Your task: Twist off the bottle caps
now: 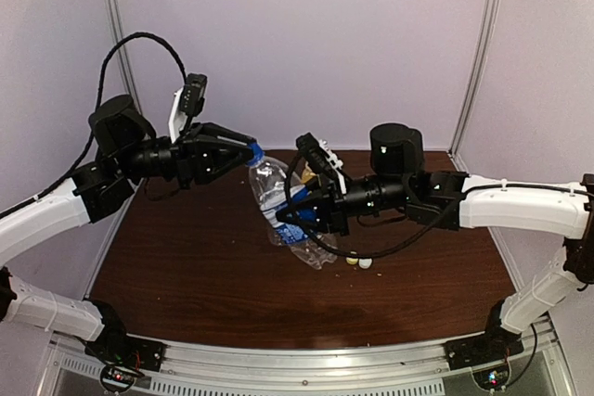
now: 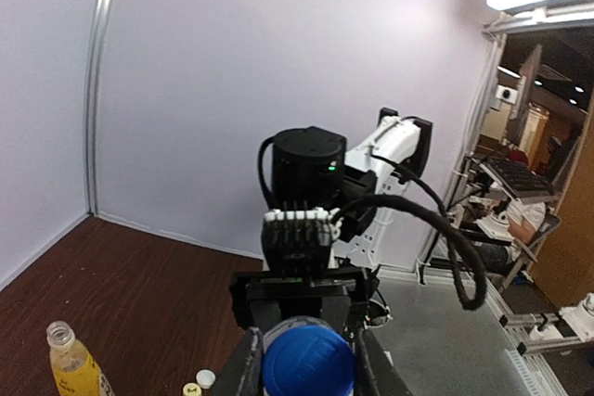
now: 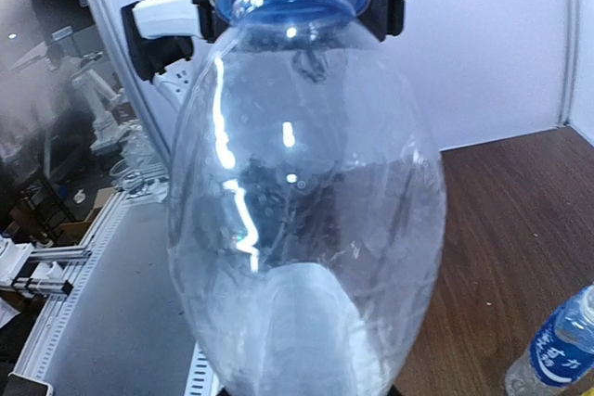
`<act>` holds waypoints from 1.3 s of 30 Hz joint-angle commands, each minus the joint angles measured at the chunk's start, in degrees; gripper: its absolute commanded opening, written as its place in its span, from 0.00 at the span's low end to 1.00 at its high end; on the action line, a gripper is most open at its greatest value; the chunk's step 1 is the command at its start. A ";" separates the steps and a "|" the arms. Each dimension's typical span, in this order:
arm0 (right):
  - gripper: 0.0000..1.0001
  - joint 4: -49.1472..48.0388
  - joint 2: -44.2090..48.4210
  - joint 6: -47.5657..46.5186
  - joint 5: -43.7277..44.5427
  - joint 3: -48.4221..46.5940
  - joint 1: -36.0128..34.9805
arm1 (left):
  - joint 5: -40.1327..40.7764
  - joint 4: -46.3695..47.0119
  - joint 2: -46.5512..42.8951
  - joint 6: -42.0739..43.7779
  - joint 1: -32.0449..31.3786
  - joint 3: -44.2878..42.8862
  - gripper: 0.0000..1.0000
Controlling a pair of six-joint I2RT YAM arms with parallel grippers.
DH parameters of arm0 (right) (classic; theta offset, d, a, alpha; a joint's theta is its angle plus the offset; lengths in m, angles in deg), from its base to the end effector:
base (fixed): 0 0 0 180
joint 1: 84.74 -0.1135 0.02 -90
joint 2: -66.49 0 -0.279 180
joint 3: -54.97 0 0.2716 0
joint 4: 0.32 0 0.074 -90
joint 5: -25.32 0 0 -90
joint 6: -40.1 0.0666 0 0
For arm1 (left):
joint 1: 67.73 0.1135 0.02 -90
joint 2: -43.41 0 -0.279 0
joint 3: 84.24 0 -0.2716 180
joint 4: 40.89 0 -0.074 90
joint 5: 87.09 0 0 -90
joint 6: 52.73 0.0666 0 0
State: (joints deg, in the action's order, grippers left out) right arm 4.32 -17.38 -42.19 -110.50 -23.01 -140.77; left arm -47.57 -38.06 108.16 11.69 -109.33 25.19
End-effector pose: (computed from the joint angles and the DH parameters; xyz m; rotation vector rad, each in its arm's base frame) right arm 0.1720 0.3408 0.3410 -1.3443 1.4157 1.4695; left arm 0.1799 -0.2285 0.4109 1.0097 1.3517 -1.5332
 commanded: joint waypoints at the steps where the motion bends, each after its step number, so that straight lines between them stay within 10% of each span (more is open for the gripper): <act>1: 0.21 3.48 2.59 -0.95 21.40 0.11 1.16 | 16.21 -7.65 0.14 -7.77 -0.45 -3.02 0.00; 11: 0.21 3.24 2.28 -1.90 33.73 0.52 1.01 | 32.88 -11.60 0.58 -15.89 -0.56 -2.46 0.15; 25: 0.26 2.49 3.88 -4.39 8.96 2.50 1.18 | 10.20 -2.28 -2.12 -1.14 -0.49 -2.55 0.68; 39: 0.32 -8.69 0.47 3.43 -11.80 2.90 1.20 | -6.65 2.89 0.46 0.41 -0.49 -3.34 0.71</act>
State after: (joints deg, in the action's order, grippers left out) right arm 1.48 -15.85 -41.91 -115.92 -20.65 -139.52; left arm -48.45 -41.34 107.41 12.52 -109.79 23.07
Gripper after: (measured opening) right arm 0.317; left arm 0.720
